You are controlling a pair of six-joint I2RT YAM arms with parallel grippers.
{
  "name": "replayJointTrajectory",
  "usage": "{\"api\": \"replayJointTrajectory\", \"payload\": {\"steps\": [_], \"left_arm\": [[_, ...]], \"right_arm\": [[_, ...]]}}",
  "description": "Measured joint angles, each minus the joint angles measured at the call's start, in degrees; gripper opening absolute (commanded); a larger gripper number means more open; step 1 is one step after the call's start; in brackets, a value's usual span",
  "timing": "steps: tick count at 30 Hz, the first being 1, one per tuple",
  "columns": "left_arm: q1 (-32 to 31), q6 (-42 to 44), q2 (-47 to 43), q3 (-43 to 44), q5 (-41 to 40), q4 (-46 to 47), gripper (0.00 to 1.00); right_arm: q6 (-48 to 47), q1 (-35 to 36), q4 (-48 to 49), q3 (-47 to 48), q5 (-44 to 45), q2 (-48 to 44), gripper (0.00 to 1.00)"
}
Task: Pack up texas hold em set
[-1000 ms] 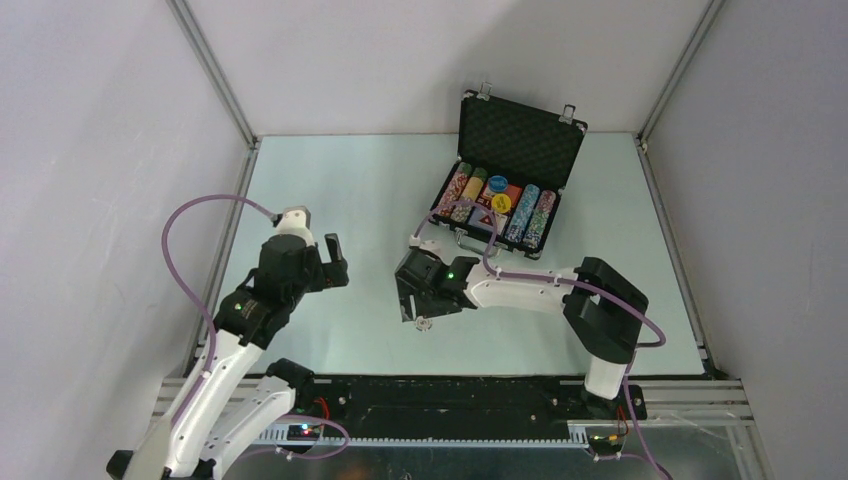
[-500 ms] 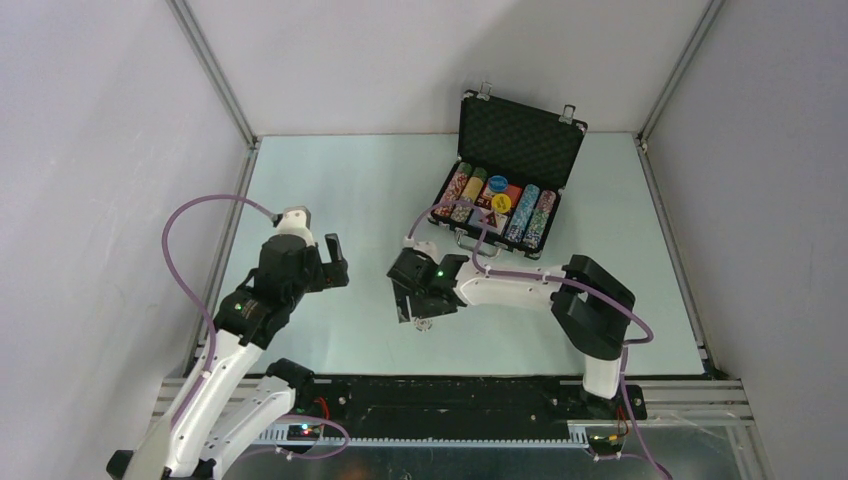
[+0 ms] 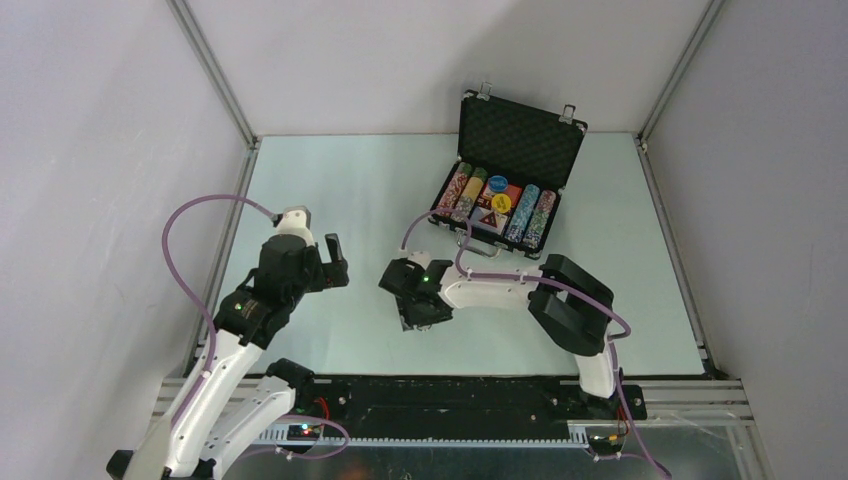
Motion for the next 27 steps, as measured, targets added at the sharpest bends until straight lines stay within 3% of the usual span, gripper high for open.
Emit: {"api": "replayJointTrajectory", "payload": {"steps": [22, 27], "left_arm": [[0.0, 0.2, 0.0, 0.0, 0.1, 0.0, 1.00], [0.0, 0.4, 0.0, 0.0, 0.1, 0.0, 1.00]], "right_arm": [[-0.4, 0.3, -1.8, 1.1, 2.3, 1.5, 0.38], [-1.4, 0.5, -1.5, 1.1, 2.4, 1.5, 0.38]]}}
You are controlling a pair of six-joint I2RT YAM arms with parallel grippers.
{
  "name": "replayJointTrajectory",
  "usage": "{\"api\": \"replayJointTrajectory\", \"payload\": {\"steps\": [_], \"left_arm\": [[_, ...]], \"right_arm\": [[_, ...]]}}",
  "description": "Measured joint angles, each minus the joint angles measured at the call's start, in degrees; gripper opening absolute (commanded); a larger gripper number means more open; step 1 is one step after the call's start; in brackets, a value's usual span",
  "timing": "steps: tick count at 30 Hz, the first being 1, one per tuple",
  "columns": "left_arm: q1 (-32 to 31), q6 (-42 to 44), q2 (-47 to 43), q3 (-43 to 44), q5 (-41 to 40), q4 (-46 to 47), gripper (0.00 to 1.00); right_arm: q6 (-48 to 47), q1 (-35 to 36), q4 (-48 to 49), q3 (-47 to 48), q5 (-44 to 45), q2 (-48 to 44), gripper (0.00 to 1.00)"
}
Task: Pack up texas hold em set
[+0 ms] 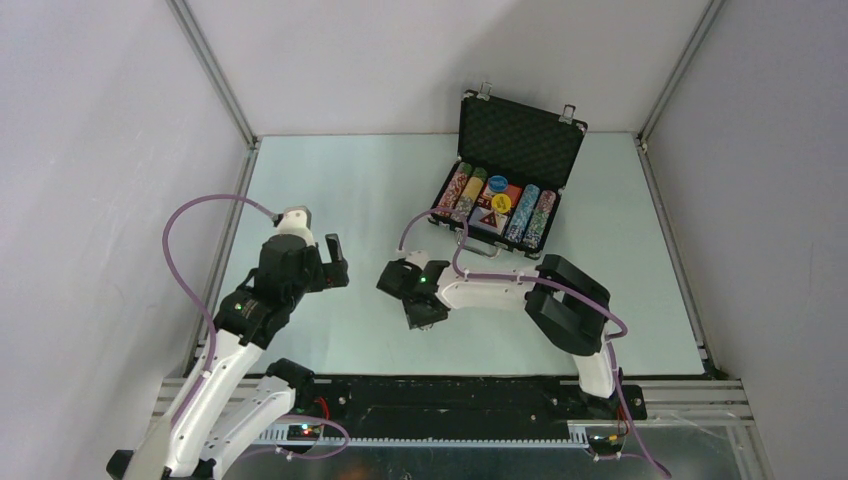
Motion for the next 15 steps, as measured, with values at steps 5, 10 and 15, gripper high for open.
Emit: {"api": "replayJointTrajectory", "payload": {"steps": [5, 10, 15], "left_arm": [[0.0, -0.2, 0.0, 0.0, 0.5, 0.0, 1.00], [0.0, -2.0, 0.0, 0.7, 2.1, -0.1, 1.00], [0.0, -4.6, -0.2, 3.4, 3.2, 0.8, 1.00]], "right_arm": [[-1.1, 0.5, 0.1, 0.0, 0.7, -0.2, 0.38], [-2.7, 1.1, 0.0, 0.0, 1.1, -2.5, 0.38], [-3.5, 1.1, 0.1, -0.9, 1.3, -5.4, 0.43]]}}
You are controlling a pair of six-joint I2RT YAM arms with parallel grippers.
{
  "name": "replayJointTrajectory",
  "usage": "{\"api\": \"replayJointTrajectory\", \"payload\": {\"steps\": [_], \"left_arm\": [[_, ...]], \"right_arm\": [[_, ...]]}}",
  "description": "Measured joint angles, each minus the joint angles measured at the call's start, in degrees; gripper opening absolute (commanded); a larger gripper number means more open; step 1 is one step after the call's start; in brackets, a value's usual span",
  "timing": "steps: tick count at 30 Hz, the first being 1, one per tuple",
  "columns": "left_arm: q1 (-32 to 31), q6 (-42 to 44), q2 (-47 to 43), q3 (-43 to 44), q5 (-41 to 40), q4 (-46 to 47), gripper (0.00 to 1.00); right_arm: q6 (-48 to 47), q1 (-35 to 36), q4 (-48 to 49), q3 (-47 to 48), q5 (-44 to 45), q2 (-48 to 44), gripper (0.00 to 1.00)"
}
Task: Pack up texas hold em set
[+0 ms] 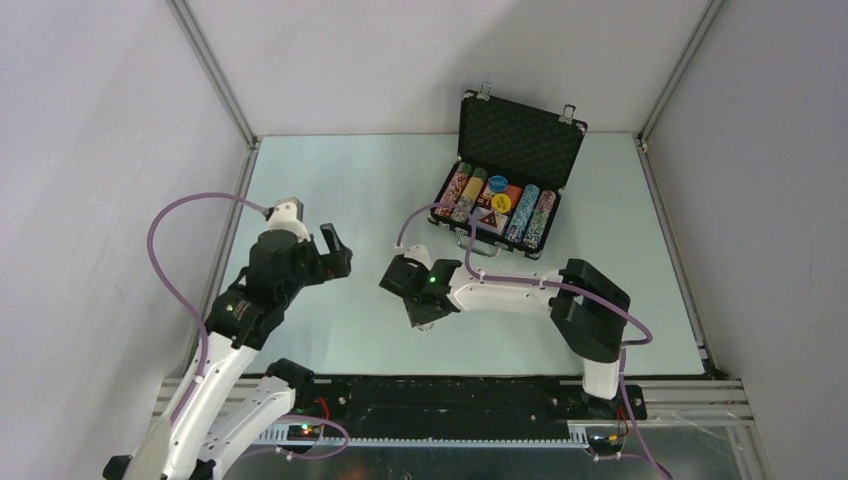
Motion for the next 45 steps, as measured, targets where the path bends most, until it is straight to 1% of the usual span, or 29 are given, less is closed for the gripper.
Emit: {"api": "replayJointTrajectory", "payload": {"steps": [1, 2, 3, 5, 10, 18, 24, 25, 31, 36, 41, 45], "left_arm": [[0.0, -0.4, 0.0, 0.1, 0.2, 0.4, 1.00], [0.0, -0.9, -0.2, 0.1, 0.3, 0.8, 1.00], [0.0, -1.2, -0.2, 0.1, 0.4, 0.9, 1.00], [0.0, -1.9, -0.3, 0.1, 0.8, 1.2, 1.00], [0.0, -2.1, -0.5, -0.5, 1.2, 1.4, 1.00], [0.3, -1.8, -3.2, -1.4, -0.1, 1.5, 0.98], [0.8, -1.8, -3.8, -3.1, -0.5, 1.6, 0.98], [0.8, -1.8, -3.7, -3.3, -0.5, 1.5, 0.98], [1.1, -1.8, -3.6, -3.4, -0.5, 1.6, 0.98], [1.2, -1.8, -3.6, -3.4, -0.4, 1.6, 0.98], [1.3, -1.8, -3.6, -3.4, -0.4, 1.6, 0.98], [1.3, -1.8, -3.6, -3.4, -0.3, 1.6, 0.98]], "right_arm": [[-0.1, 0.0, 0.0, -0.4, 0.0, -0.6, 0.49], [-0.2, -0.1, 0.0, -0.9, 0.0, -1.1, 0.52], [-0.3, -0.2, 0.0, -1.2, 0.0, -1.5, 0.58], [-0.7, -0.2, 0.2, -1.6, 0.0, -1.6, 0.63], [-1.0, -0.3, 1.1, -2.1, -0.3, -1.5, 0.64], [-0.9, -0.5, 3.9, -2.1, -1.1, 1.9, 0.62], [-0.9, -0.7, 4.2, -1.8, -0.5, 4.1, 0.62], [-0.9, -0.8, 4.2, -1.8, -0.4, 4.1, 0.61], [-0.9, -1.0, 4.1, -1.4, 0.0, 4.5, 0.47], [-0.9, -1.0, 4.2, -1.1, 0.1, 4.7, 0.45], [-0.9, -0.9, 3.5, -0.2, 0.1, 5.2, 0.40], [-0.9, -0.8, 3.3, 0.1, 0.3, 5.4, 0.39]]}}
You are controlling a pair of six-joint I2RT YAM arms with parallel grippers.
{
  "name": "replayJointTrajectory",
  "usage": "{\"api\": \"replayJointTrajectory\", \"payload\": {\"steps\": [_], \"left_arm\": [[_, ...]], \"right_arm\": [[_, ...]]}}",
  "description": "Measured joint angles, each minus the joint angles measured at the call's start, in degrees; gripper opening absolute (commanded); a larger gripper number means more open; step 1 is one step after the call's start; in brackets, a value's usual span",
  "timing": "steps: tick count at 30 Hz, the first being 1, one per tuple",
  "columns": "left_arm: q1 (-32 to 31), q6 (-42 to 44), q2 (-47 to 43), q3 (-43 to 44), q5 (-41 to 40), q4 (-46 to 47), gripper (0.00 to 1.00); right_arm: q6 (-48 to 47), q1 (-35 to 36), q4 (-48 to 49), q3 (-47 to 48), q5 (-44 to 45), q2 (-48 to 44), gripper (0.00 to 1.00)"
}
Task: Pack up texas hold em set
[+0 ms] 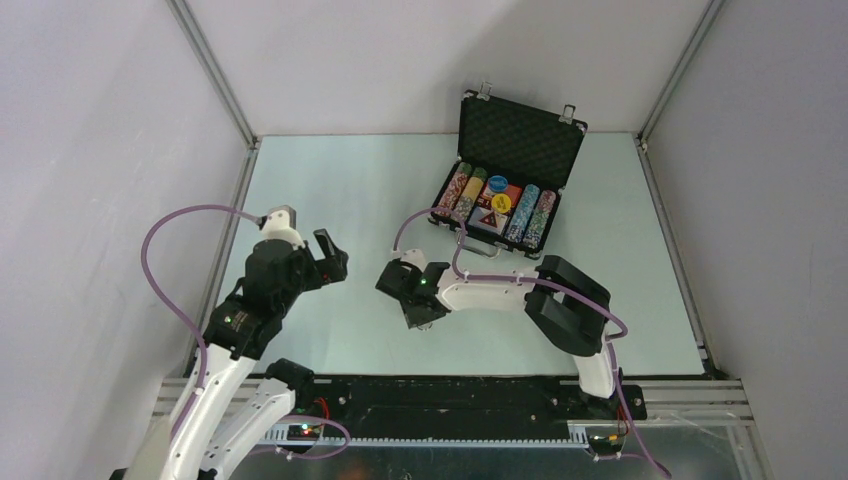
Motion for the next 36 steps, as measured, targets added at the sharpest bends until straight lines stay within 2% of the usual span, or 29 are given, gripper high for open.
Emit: {"api": "replayJointTrajectory", "payload": {"steps": [12, 22, 25, 30, 36], "left_arm": [[0.0, -2.5, 0.0, -2.7, 2.2, 1.0, 0.98], [0.1, -8.1, 0.2, -7.1, 6.7, 6.2, 0.98], [0.2, -10.1, 0.8, -8.6, 8.3, 8.4, 0.99], [0.2, -13.4, 2.5, -12.0, 12.4, 13.4, 0.94], [0.2, -18.3, 8.7, -17.2, 19.4, 23.4, 0.91]], "right_arm": [[-0.1, 0.0, -1.1, -0.8, 0.6, -1.2, 0.40], [-0.2, -1.1, -3.2, -3.6, 1.6, -8.9, 0.40], [-0.4, -1.7, -3.3, -5.4, 1.7, -11.7, 0.40], [-2.1, -3.4, -3.9, -7.7, 1.7, -16.3, 0.40], [-5.8, -6.1, -5.9, -8.4, 1.2, -22.4, 0.40]]}}
